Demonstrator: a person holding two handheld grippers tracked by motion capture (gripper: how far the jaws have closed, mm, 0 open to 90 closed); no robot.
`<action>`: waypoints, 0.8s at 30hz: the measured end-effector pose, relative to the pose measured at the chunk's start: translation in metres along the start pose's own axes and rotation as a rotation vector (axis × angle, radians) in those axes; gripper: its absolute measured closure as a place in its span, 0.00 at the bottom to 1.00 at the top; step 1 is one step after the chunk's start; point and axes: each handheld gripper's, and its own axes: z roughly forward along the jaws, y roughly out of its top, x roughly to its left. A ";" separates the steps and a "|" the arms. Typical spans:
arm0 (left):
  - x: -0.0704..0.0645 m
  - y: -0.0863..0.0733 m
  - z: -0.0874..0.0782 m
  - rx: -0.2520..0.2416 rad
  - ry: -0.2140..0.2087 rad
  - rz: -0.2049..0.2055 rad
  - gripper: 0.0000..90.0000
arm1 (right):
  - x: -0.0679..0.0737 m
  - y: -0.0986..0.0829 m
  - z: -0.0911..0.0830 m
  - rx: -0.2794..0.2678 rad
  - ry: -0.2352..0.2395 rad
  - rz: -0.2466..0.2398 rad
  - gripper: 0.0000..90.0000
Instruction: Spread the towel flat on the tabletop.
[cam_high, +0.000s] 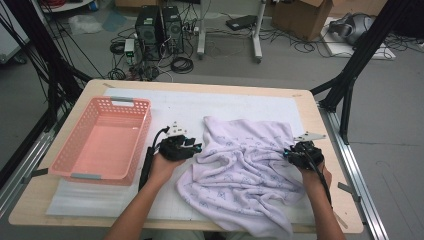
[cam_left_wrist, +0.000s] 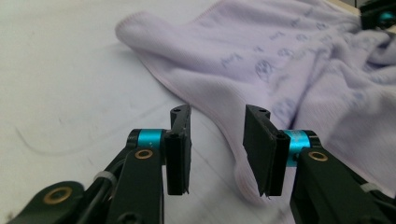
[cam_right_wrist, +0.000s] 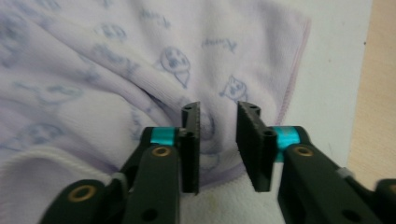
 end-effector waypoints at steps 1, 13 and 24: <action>0.003 0.004 0.004 -0.001 0.007 -0.017 0.66 | 0.000 -0.001 -0.003 -0.028 0.006 0.006 0.72; 0.012 0.014 0.060 0.058 0.105 -0.084 0.62 | 0.007 -0.007 -0.009 -0.136 0.093 0.044 0.68; -0.015 0.028 0.086 0.124 0.058 0.044 0.77 | 0.007 -0.007 -0.012 -0.156 0.111 0.059 0.68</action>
